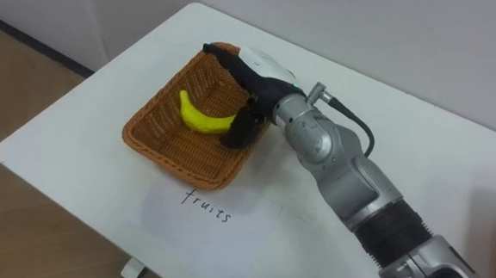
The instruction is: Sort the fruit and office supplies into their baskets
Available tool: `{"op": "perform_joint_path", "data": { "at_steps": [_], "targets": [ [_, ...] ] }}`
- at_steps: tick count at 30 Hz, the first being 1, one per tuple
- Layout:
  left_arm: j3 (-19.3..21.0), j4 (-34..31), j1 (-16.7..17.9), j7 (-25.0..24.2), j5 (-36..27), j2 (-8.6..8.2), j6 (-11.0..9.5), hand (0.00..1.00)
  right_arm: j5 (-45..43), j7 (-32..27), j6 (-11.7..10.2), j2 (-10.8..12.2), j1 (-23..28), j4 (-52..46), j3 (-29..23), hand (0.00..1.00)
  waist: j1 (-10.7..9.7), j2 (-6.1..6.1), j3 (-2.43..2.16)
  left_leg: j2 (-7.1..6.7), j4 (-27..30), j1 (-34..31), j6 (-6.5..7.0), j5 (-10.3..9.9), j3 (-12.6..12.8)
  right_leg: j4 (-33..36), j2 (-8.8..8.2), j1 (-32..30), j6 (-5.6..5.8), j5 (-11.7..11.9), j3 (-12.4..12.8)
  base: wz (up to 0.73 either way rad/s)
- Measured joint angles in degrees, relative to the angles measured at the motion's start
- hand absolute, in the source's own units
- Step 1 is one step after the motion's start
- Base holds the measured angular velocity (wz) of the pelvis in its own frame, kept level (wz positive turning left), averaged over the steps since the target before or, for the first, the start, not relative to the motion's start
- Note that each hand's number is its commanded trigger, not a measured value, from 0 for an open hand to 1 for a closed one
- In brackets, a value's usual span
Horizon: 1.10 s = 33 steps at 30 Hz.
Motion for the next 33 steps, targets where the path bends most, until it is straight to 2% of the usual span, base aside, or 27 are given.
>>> {"op": "perform_joint_path", "data": {
  "at_steps": [6, 15, 19, 23, 26, 33],
  "targets": [
    [0.0, 0.0, 0.1, 0.0, 0.0, 0.0, 0.0, 0.0, 0.0, 0.0, 0.0, 0.0, 0.0, 0.0, 0.0, 0.0, 0.0, 0.05, 0.06, -0.02, 0.1, -0.2, 0.0, 0.0, -0.1, 0.0, 0.01, -0.1, 0.0, 0.0, 0.0, 0.0],
    [1.3, -1.6, 0.2, 0.0, 0.0, -0.33, 0.1, 0.0, 0.6, -0.5, -0.3, 0.0, 0.0, -3.3, -1.5, 0.0, -1.3, 0.23, 0.02, -0.08, 0.2, -0.4, 0.0, 0.0, -0.1, 0.0, 0.0, -0.1, 0.0, 0.0, 0.2, 0.0],
    [0.9, -1.0, 0.0, 1.3, 0.0, -0.56, 0.0, 0.0, 3.7, -4.5, -0.8, 0.0, 0.0, -2.9, -2.2, 0.0, -2.3, 0.79, -0.01, -0.09, 0.3, -0.1, 0.06, 0.1, 0.2, -0.1, -0.03, 0.1, 0.0, 0.0, 0.4, 0.0],
    [1.0, 1.6, 0.2, 4.1, -0.2, -0.7, -0.5, 0.0, 7.5, -9.4, -2.9, 0.1, 0.0, -2.9, -3.2, 0.0, -3.1, 1.95, 0.2, 0.02, 0.0, 0.4, 0.11, 0.1, 0.9, -0.1, 0.0, 0.4, 0.0, 0.0, 1.9, -0.06],
    [0.9, 1.8, 1.3, 4.9, -0.2, -1.01, -0.7, 0.0, 11.3, -14.5, -4.6, 0.0, 0.0, -2.9, -4.0, 0.0, -3.8, 2.67, -0.14, 0.15, -0.2, 0.5, 0.1, 0.1, 1.8, -0.1, 0.06, -0.1, 0.0, 0.0, 2.9, -0.17],
    [1.0, 2.5, 1.8, 6.7, -0.1, -1.82, -2.4, 0.0, 16.3, -20.8, -7.6, 0.0, 2.3, -2.9, -6.2, 0.0, -5.1, 3.71, -0.78, 0.28, -0.2, 1.0, 0.15, 0.1, 3.5, 0.0, -0.02, -0.2, 0.0, 0.0, 4.2, -0.11]
  ]
}}
